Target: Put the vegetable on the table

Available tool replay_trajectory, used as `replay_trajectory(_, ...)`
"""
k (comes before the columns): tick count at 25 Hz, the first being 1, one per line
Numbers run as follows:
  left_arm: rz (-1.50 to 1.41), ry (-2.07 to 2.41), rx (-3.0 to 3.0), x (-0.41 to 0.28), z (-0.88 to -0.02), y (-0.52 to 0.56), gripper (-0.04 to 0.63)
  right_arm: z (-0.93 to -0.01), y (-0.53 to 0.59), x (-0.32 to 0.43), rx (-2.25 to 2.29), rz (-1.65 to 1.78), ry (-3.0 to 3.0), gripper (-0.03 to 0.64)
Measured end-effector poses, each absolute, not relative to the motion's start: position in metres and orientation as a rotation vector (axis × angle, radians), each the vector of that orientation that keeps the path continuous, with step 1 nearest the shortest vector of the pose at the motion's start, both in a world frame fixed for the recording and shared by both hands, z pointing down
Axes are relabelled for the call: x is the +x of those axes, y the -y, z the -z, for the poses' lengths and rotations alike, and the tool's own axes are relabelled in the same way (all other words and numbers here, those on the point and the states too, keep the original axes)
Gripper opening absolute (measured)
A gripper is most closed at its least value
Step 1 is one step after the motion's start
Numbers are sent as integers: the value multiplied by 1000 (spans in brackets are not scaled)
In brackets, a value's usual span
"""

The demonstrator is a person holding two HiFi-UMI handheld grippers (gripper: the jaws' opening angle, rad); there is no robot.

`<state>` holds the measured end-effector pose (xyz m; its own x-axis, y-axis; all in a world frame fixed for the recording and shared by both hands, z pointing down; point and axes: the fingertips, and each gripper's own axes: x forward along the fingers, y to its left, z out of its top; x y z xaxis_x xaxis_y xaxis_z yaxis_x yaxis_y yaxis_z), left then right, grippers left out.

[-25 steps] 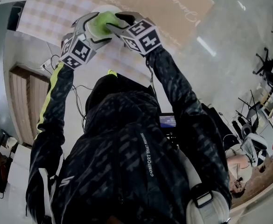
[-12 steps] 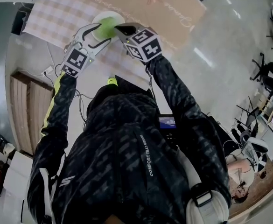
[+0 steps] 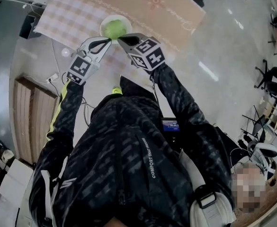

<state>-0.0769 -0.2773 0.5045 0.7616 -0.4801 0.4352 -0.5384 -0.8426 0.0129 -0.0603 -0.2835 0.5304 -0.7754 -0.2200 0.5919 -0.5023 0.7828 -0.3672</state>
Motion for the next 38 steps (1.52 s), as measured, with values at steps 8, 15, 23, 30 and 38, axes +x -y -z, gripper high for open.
replay_trajectory(8, -581, 823, 2843, -76, -478, 231, -2, -500, 243, -69, 571, -630, 2471, -6)
replay_trajectory(15, -530, 809, 2842, -74, -459, 172, -2, -471, 189, -68, 605, -581, 2498, -6)
replay_trajectory(23, -454, 848, 2854, -74, -432, 111, -1, -446, 127, -65, 628, -530, 2522, -6)
replay_trajectory(30, -395, 906, 2854, -75, -416, 65, 0, -431, 77, -62, 633, -505, 2539, -6)
replay_trajectory(38, -350, 862, 2832, -65, -413, 14, 0, -424, 31, -55, 636, -521, 2543, -6)
